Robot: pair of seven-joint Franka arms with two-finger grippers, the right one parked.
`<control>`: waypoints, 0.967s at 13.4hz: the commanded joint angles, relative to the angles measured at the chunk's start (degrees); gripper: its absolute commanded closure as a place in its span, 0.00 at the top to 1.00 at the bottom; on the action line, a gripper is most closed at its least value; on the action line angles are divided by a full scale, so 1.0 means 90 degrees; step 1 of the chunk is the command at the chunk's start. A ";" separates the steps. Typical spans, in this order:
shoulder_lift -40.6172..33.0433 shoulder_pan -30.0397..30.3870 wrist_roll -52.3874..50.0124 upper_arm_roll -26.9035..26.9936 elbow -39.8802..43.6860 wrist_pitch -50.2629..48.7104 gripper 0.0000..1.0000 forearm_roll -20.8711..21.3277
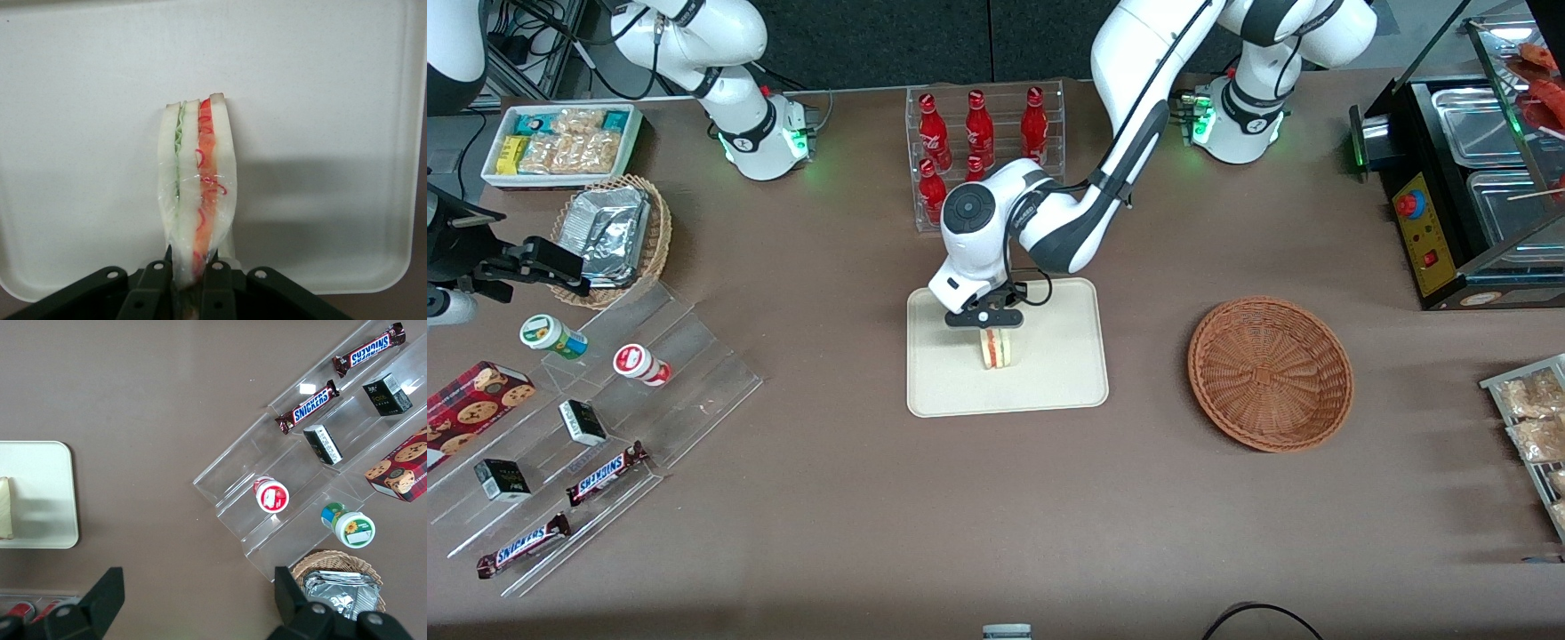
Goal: Place sandwich from basket to tray
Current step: 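Lower the sandwich onto the tray and open the left gripper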
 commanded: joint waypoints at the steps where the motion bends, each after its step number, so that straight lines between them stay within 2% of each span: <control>1: 0.0004 -0.0047 0.0075 0.0092 -0.0045 0.0011 0.00 0.0019; 2: 0.0023 -0.0047 0.0075 0.0092 -0.0045 0.0011 0.31 0.0019; 3: 0.0033 -0.0057 0.0075 0.0092 -0.0045 -0.0008 0.73 0.0019; 4: 0.0023 -0.0047 0.0075 0.0092 -0.0026 -0.0018 0.97 0.0019; 8: -0.0376 -0.0018 -0.0042 0.0131 0.0062 -0.0348 0.99 -0.0059; 10: -0.0814 0.0079 -0.0198 0.0248 0.0130 -0.1020 0.99 -0.0069; 13: -0.1712 0.0624 -0.0229 0.0258 0.0121 -0.2124 0.99 -0.0078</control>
